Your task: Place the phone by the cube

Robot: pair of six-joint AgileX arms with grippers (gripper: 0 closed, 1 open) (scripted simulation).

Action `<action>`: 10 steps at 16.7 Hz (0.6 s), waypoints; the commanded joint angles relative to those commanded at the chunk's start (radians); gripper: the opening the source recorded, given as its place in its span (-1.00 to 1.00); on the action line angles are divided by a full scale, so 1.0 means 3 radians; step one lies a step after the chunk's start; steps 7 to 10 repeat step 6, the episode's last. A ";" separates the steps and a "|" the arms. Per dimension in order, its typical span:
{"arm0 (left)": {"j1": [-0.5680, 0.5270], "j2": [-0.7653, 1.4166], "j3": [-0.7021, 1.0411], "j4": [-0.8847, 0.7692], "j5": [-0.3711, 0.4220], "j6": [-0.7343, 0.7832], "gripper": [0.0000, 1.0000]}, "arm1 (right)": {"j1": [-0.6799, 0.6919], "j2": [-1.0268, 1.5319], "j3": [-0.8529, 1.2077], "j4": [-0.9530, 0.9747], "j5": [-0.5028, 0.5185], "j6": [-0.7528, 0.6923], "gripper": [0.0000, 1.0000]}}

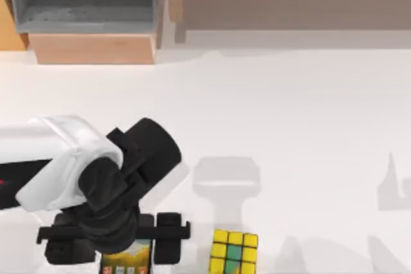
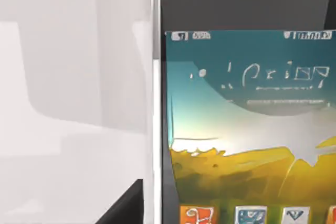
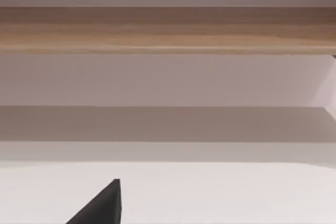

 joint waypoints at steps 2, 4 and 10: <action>0.0000 0.0000 0.0000 0.0000 0.0000 0.0000 1.00 | 0.0000 0.0000 0.0000 0.0000 0.0000 0.0000 1.00; 0.0000 0.0000 0.0000 0.0000 0.0000 0.0000 1.00 | 0.0000 0.0000 0.0000 0.0000 0.0000 0.0000 1.00; 0.0000 0.0000 0.0000 0.0000 0.0000 0.0000 1.00 | 0.0000 0.0000 0.0000 0.0000 0.0000 0.0000 1.00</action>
